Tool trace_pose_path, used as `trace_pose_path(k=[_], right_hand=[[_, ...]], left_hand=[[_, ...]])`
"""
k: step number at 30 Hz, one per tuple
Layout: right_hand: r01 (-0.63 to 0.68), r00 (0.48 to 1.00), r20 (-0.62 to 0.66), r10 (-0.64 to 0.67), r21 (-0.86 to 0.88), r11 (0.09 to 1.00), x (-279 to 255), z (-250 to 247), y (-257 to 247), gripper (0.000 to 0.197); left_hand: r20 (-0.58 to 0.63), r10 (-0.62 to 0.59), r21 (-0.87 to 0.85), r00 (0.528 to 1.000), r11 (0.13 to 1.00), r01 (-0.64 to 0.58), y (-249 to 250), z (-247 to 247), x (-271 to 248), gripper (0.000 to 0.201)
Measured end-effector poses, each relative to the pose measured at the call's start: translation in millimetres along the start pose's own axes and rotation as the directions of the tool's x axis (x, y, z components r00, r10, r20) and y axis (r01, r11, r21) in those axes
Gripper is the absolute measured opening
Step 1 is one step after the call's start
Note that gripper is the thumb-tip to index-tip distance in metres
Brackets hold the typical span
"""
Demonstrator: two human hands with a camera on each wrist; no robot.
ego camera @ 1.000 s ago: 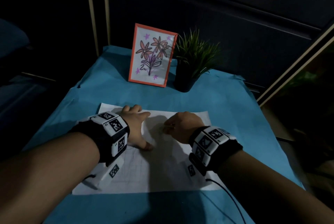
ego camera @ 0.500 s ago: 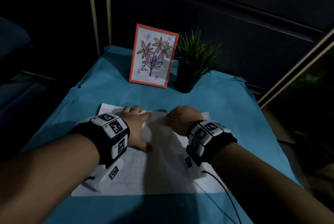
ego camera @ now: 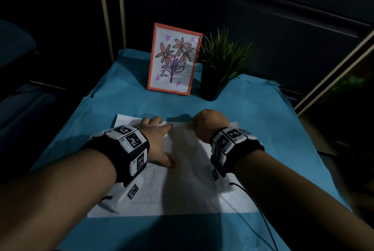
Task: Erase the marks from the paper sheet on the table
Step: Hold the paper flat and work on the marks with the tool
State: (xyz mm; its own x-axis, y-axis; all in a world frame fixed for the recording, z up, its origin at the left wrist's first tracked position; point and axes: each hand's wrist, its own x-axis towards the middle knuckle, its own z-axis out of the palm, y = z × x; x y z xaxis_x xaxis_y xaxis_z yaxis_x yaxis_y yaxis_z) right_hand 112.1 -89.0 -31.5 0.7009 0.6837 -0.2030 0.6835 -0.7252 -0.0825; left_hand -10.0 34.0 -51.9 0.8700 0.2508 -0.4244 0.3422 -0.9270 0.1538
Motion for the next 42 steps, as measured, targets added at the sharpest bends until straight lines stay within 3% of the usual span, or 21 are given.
trace_pose_path(k=[5, 11, 16, 21, 26, 32, 37, 42], right_hand=[[0.026, 0.995, 0.091, -0.029, 0.035, 0.999, -8, 8, 6, 0.035], [0.046, 0.998, 0.035, -0.047, 0.025, 0.999, -12, 8, 2, 0.027], [0.131, 0.985, 0.109, -0.13, 0.004, 0.991, -32, 14, 3, 0.025], [0.071, 0.995, 0.063, -0.075, 0.05, 0.996, -27, 7, 2, 0.031], [0.16, 0.977, 0.138, -0.164, 0.041, 0.986, -51, 14, 1, 0.028], [0.082, 0.995, 0.052, -0.084, 0.053, 0.995, -35, 7, 0, 0.028], [0.157, 0.971, 0.168, -0.169, 0.085, 0.984, -53, 13, -2, 0.029], [0.112, 0.989, 0.092, -0.115, 0.045, 0.993, -39, 4, -2, 0.032]], left_hand=[[0.009, 0.008, -0.018, 1.0, 1.0, -0.008, 0, -1, -2, 0.108], [0.008, 0.004, -0.036, 1.0, 0.999, -0.004, 1, -1, -1, 0.108], [0.016, -0.006, -0.014, 1.0, 1.0, 0.006, 1, 1, 0, 0.114], [0.033, -0.013, -0.014, 0.999, 1.0, 0.014, 0, 1, 1, 0.115], [0.054, -0.028, 0.001, 0.998, 1.0, 0.028, 0, 1, 3, 0.12], [0.079, -0.036, 0.008, 0.996, 0.999, 0.035, 4, -2, -4, 0.12], [0.096, -0.042, 0.026, 0.994, 0.999, 0.04, 4, -3, -4, 0.124], [0.054, -0.016, -0.004, 0.998, 1.0, 0.016, 6, -4, -7, 0.12]])
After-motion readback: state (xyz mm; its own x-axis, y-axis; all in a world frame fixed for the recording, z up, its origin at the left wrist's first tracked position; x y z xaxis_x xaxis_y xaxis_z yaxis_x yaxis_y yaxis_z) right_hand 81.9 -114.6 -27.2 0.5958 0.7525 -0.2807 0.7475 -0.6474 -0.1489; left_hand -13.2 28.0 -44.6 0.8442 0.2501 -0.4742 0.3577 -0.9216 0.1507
